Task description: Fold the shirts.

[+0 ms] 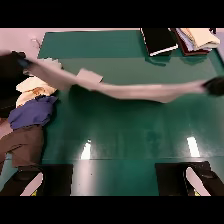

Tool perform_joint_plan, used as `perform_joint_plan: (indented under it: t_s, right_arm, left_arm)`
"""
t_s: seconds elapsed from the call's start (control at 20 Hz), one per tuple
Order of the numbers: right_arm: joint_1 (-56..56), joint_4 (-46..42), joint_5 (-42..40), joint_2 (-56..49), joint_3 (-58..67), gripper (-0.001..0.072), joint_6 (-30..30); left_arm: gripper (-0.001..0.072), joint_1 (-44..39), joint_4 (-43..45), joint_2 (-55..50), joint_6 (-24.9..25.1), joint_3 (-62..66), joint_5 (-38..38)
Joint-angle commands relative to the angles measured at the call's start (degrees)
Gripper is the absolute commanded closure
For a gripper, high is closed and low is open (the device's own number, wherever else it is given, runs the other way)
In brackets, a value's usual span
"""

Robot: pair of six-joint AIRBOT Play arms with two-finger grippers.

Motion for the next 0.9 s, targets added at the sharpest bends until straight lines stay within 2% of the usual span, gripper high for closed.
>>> perform_joint_plan:
  t_s: [0.0, 0.15, 0.3, 0.45, 0.55, 0.65, 0.85]
  right_arm:
    - [0.85, -1.86, -0.92, 2.54, 19.12, 0.0701, 1.01]
    - [0.85, -4.98, 2.51, 0.17, 31.78, 0.0702, 2.89]
    - [0.87, -10.49, 9.81, -4.46, 43.04, 0.0702, 4.83]
    - [0.92, -10.62, 11.50, -7.91, 47.71, 0.0703, 6.23]
    - [0.92, -10.60, 12.02, -9.73, 44.85, 0.0703, 7.02]
    - [0.92, -10.62, 14.51, -12.74, 39.95, 0.0703, 7.04]
    - [0.94, -10.64, 15.78, -22.64, 28.72, 0.0703, 7.02]
  left_arm:
    - [0.0688, -0.02, 0.09, 0.98, -1.09, 20.31, 0.02]
    - [0.0688, -0.02, 0.13, 0.98, -1.68, 31.36, 0.39]
    - [0.0688, -0.02, 0.28, 0.96, -1.70, 35.23, 0.76]
    - [0.0688, -0.02, 3.91, -2.25, -2.71, 35.21, -6.99]
    - [0.0688, -0.02, 3.72, -6.95, -2.69, 32.41, -14.38]
    - [0.0688, -0.02, 1.88, -11.54, -2.54, 25.22, -16.70]
    - [0.0688, -0.02, 1.51, -21.31, -0.31, 6.36, -11.47]
